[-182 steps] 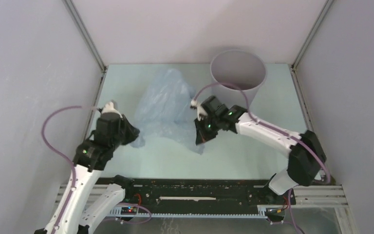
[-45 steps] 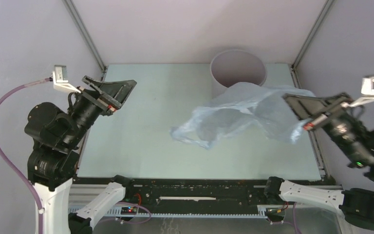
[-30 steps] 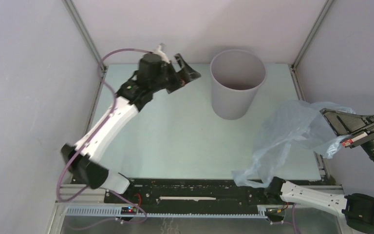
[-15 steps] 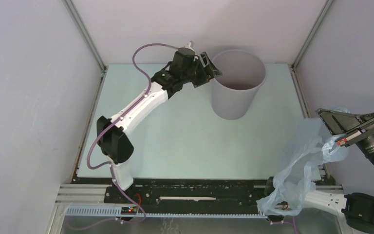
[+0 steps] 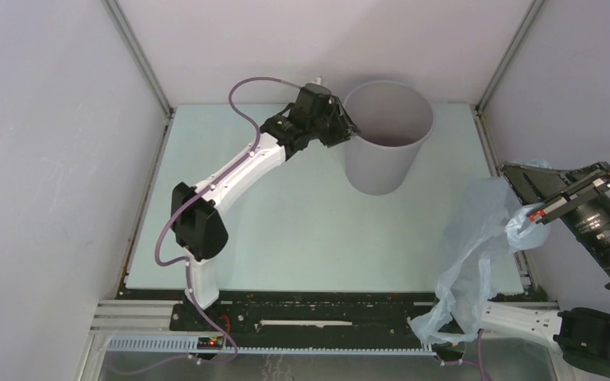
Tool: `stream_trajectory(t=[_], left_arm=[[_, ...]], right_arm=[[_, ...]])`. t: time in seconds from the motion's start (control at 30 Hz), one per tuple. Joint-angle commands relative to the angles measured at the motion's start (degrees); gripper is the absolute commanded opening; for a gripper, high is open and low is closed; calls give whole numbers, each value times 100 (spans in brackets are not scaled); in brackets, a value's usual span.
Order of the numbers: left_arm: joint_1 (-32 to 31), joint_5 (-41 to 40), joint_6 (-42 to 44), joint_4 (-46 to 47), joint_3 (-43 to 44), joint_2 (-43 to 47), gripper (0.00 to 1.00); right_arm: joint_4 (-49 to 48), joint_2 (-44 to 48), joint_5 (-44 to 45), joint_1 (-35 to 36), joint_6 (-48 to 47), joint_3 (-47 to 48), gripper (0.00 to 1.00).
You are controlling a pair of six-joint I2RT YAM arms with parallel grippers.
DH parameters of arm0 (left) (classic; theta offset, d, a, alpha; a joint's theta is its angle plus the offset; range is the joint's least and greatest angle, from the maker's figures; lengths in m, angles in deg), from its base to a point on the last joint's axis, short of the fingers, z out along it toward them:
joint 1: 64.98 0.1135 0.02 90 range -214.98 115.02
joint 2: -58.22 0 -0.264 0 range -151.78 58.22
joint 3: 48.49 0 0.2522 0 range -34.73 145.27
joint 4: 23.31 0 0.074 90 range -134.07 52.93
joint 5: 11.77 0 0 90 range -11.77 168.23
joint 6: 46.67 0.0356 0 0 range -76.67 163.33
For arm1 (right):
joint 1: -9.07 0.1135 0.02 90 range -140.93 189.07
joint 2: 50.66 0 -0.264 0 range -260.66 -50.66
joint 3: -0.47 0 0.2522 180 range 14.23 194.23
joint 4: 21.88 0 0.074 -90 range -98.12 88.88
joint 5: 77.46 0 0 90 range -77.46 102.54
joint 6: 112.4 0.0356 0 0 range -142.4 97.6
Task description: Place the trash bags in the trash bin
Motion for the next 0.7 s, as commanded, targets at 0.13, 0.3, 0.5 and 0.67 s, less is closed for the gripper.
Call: stream_trajectory(t=[0.13, 0.3, 0.5, 0.67], left_arm=[[125, 95, 178, -362, 679, -172, 36], [183, 98, 145, -621, 763, -114, 21], [339, 98, 92, -734, 516, 436, 7], [417, 130, 54, -1084, 246, 1040, 2]], right_arm=[[-545, -523, -444, 22, -410, 375, 0], [-838, -743, -702, 22, -480, 506, 0], [-983, -1176, -1111, 22, -530, 1060, 0], [-1265, -1529, -1508, 22, -441, 1494, 0]])
